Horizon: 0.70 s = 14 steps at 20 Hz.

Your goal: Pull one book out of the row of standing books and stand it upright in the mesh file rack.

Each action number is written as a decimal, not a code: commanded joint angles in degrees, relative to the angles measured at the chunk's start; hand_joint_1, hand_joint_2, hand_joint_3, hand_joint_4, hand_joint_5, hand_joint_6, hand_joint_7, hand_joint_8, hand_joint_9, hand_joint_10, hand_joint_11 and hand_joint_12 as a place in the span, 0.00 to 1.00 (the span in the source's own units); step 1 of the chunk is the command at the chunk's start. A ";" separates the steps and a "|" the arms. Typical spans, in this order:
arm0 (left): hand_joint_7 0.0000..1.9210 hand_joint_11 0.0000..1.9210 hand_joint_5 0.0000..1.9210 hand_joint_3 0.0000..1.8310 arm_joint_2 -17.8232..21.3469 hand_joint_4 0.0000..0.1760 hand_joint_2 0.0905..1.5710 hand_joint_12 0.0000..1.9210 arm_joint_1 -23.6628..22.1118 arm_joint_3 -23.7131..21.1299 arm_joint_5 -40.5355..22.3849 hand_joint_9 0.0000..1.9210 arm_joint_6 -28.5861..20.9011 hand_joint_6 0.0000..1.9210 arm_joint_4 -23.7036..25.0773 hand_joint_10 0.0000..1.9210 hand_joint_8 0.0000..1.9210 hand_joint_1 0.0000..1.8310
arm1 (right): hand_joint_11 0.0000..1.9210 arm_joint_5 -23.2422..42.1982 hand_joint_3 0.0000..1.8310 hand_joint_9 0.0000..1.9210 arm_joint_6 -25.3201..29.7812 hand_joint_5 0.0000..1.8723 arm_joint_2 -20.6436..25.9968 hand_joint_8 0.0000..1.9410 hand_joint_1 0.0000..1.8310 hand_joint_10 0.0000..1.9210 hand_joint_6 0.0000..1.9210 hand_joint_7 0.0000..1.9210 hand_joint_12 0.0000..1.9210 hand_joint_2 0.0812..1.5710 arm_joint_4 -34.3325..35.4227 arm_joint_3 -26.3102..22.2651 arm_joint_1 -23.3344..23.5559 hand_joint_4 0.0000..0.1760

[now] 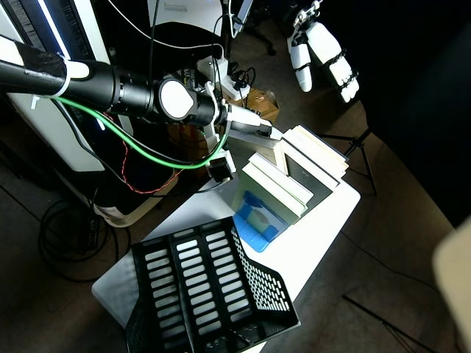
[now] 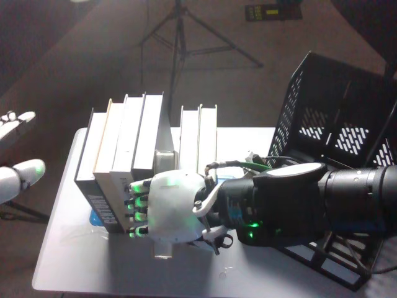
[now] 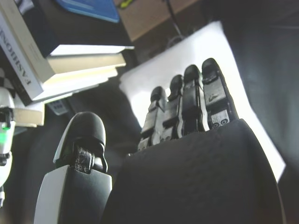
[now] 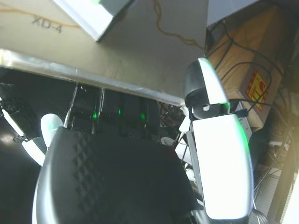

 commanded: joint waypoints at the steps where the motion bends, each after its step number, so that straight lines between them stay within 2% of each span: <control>1: 0.00 0.00 0.00 0.00 -0.55 0.61 0.89 0.00 -1.82 1.47 -4.41 0.00 -0.34 0.00 1.02 0.00 0.00 0.05 | 0.00 1.26 0.00 0.14 -0.07 0.18 0.29 0.00 0.56 0.01 0.01 0.17 0.51 0.77 0.18 0.20 -0.32 0.00; 3: 0.00 0.00 0.00 0.00 -2.49 0.59 0.89 0.00 -5.92 3.89 -0.99 0.00 -0.36 0.00 4.33 0.00 0.00 0.06 | 0.00 0.81 0.00 0.14 -0.07 0.18 1.02 0.00 0.56 0.01 0.01 0.17 0.51 0.77 0.26 0.17 -0.32 0.00; 5: 0.00 0.00 0.00 0.00 -3.64 0.31 0.89 0.00 -8.20 5.20 0.47 0.00 -0.47 0.00 6.45 0.00 0.00 0.08 | 0.00 0.73 0.00 0.14 -0.07 0.18 1.60 0.00 0.56 0.01 0.01 0.17 0.51 0.77 0.67 0.71 -0.35 0.00; 7: 0.00 0.00 0.00 0.00 -4.00 0.22 0.89 0.00 -8.87 5.57 0.78 0.00 -1.01 0.00 7.58 0.00 0.00 0.09 | 0.00 0.69 0.00 0.14 -0.07 0.18 2.06 0.00 0.56 0.01 0.01 0.17 0.51 0.77 1.65 0.77 -0.42 0.00; 8: 0.00 0.00 0.00 0.00 -4.10 0.24 0.90 0.00 -8.93 5.64 0.84 0.00 -1.10 0.00 7.76 0.00 0.00 0.09 | 0.00 0.79 0.00 0.14 -0.07 0.18 2.14 0.00 0.56 0.01 0.01 0.17 0.51 0.77 2.04 0.75 -0.49 0.00; 10: 0.00 0.00 0.00 0.00 -4.03 0.40 0.90 0.00 -8.91 5.65 0.70 0.00 -1.43 0.00 7.66 0.00 0.00 0.09 | 0.00 1.01 0.00 0.14 -0.07 0.18 2.15 0.00 0.56 0.01 0.01 0.17 0.51 0.77 2.31 0.52 -0.53 0.00; 13: 0.00 0.00 0.00 0.00 -3.58 0.40 0.89 0.00 -8.36 5.70 0.62 0.00 -1.43 0.00 6.59 0.00 0.00 0.08 | 0.00 2.12 0.00 0.14 -0.07 0.18 2.33 0.00 0.56 0.01 0.01 0.17 0.51 0.77 3.05 -0.29 -0.73 0.00; 14: 0.00 0.00 0.00 0.00 -3.29 0.44 0.89 0.00 -8.15 5.50 0.18 0.00 -1.43 0.00 6.23 0.00 0.00 0.07 | 0.00 2.17 0.00 0.14 -0.07 0.18 2.13 0.00 0.56 0.01 0.01 0.17 0.51 0.77 3.09 -0.34 -0.73 0.00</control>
